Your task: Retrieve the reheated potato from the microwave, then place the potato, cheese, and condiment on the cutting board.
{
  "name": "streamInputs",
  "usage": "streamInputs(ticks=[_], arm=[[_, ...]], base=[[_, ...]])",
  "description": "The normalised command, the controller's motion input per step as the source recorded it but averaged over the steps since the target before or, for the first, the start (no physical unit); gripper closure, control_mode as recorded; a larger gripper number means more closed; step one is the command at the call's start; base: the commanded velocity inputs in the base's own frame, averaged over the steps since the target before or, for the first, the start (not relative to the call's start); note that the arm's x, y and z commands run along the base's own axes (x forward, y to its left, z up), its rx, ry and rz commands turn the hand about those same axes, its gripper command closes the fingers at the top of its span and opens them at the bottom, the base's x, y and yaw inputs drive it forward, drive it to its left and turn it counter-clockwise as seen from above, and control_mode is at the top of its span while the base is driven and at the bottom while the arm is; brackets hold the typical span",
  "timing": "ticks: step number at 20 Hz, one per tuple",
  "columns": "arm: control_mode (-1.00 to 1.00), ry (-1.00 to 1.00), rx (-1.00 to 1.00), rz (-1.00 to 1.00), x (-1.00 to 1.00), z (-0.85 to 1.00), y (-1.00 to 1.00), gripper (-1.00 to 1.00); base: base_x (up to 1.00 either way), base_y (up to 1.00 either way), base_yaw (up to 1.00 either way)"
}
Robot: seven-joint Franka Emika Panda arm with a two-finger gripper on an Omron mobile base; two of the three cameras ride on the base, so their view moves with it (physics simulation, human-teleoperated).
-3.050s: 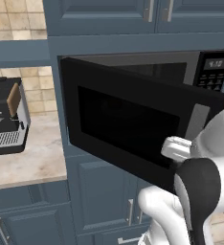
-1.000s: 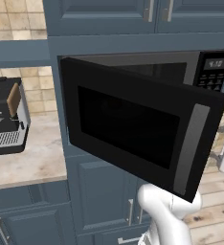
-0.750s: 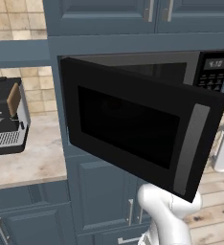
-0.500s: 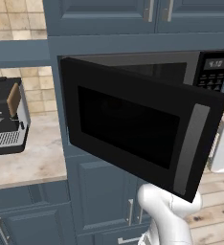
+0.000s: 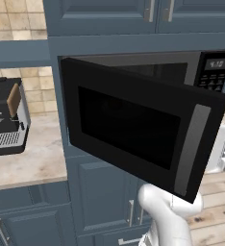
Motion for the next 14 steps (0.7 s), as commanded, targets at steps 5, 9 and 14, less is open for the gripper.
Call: streamInputs(ticks=[5,9,14], arm=[[-1.00,-0.14,-0.09,0.00,-0.21,-0.13,0.32,-1.00],[-1.00,-0.06,-0.05,0.00,-0.37,-0.01,0.35,-1.00],[-1.00,-0.03,-0.04,0.00,-0.48,0.00,0.31,-1.00]], base=[[0.00,0.00,0.00],[0.00,0.00,0.00],[0.00,0.00,0.00]])
